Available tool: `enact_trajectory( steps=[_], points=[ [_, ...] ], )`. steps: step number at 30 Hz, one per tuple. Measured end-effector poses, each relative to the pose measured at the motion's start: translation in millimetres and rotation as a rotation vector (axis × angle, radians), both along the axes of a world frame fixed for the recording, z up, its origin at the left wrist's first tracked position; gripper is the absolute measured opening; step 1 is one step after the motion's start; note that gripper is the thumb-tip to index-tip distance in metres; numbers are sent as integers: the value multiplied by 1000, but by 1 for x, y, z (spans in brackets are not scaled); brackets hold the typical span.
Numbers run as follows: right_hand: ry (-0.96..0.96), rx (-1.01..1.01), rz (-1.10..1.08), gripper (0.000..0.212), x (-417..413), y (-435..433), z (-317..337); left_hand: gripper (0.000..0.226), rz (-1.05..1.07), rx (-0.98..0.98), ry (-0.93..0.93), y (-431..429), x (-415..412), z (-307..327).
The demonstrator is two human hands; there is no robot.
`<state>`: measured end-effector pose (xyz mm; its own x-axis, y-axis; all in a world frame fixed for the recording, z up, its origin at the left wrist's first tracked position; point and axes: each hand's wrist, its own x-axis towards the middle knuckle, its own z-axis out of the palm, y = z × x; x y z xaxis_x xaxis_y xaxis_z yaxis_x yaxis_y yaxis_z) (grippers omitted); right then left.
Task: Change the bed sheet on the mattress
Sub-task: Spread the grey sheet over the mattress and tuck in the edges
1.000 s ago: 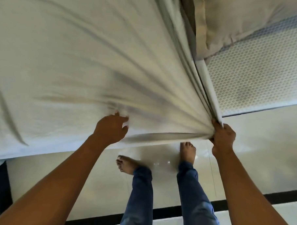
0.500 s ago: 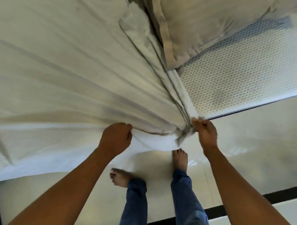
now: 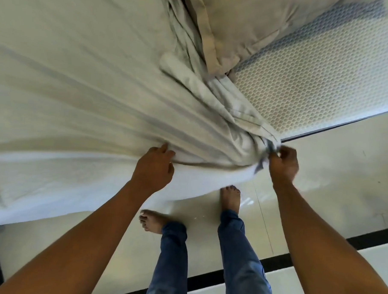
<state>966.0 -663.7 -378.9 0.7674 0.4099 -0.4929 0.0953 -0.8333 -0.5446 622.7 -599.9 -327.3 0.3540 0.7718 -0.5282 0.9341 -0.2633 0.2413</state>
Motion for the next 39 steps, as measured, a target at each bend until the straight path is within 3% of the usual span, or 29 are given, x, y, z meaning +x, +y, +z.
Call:
enact_trajectory(
  steps=[3,6,8,13,17,20,22,27,35,39],
  points=[
    [-12,57,52,53,-19,22,2,37,16,26,0,1,9,1],
    [-80,-40,197,26,-20,8,5,35,30,39,39,5,21,4],
    [-141,-100,170,17,-11,-4,7,34,44,23,27,8,26,5],
    [-36,-283,59,27,16,10,2,43,33,-136,44,17,34,10],
    [0,-262,37,63,14,22,15,46,28,-269,91,22,33,12],
    [-206,-68,121,55,-4,24,37,41,140,-301,30,34,39,21],
    [-234,26,236,58,-19,24,50,36,227,-260,-24,49,46,29],
    [-117,-16,450,56,-45,18,87,32,207,-244,-64,77,70,61],
    [67,14,398,46,-18,25,199,32,-44,-132,-130,98,129,167],
    [127,-46,433,41,18,31,243,35,-61,-114,-149,102,144,214]
  ],
)
